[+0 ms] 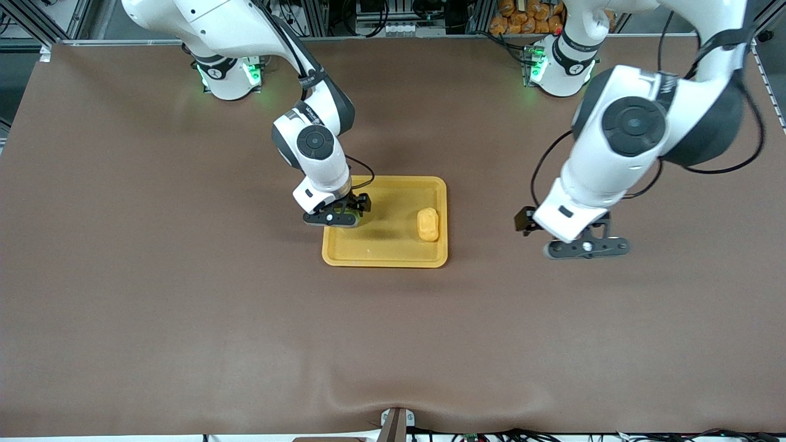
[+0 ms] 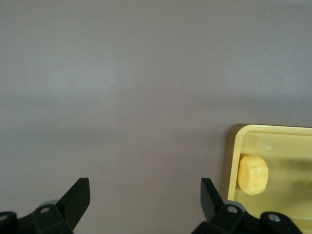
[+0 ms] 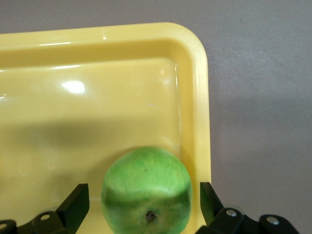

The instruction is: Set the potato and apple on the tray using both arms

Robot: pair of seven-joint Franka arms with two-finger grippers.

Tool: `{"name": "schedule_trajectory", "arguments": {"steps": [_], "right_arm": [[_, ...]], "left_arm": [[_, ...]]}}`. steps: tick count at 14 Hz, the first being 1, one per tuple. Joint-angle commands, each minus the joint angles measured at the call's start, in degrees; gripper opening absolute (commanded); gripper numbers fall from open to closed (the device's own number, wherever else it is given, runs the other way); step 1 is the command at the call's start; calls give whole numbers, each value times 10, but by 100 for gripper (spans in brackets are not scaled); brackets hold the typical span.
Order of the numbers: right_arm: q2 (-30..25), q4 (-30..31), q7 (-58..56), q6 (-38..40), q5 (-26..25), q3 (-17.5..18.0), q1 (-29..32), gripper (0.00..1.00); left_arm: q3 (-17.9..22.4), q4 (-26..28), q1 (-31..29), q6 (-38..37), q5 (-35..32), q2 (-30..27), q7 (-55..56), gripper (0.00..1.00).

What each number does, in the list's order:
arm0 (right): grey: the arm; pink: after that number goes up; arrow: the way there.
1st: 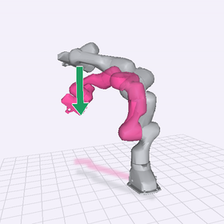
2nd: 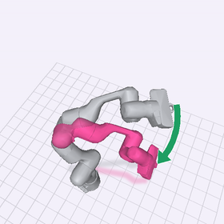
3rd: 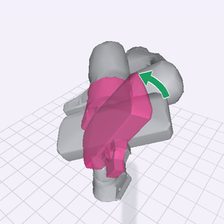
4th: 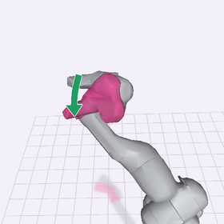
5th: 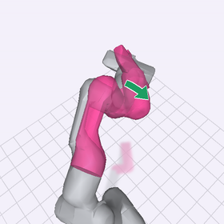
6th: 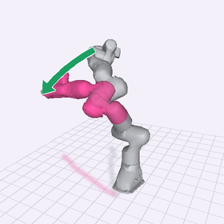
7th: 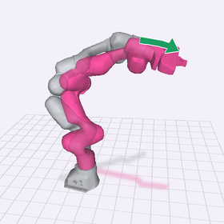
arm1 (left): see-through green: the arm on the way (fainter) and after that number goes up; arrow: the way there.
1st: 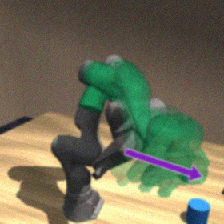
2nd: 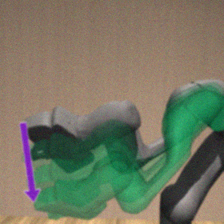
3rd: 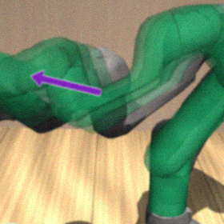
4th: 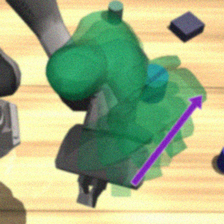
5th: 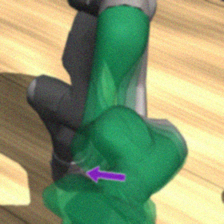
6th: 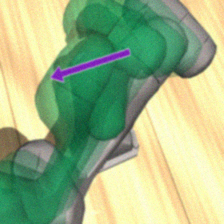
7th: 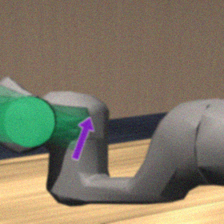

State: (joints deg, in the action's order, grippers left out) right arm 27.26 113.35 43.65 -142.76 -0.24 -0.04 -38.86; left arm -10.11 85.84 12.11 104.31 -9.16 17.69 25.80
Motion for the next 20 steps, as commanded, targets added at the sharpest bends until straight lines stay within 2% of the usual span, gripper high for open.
{"name": "schedule_trajectory", "arguments": {"steps": [1,5,13,17,20], "right_arm": [[-20,-7,12,8,-15,-3,4,100],[-88,-6,-31,58,-15,-7,51,100],[-253,-3,-310,223,-6,-4,264,100],[-287,-20,-440,305,24,-5,348,100],[-288,-94,-471,409,24,-7,378,100]], "left_arm": [[1,-8,-15,-20,4,-23,-9,100],[1,-9,-45,-49,9,-49,-37,100],[-2,-6,-114,-92,14,-102,-157,100],[-2,-1,-132,-118,29,-126,-176,100],[-2,3,-147,-144,36,-141,-231,100]]}}
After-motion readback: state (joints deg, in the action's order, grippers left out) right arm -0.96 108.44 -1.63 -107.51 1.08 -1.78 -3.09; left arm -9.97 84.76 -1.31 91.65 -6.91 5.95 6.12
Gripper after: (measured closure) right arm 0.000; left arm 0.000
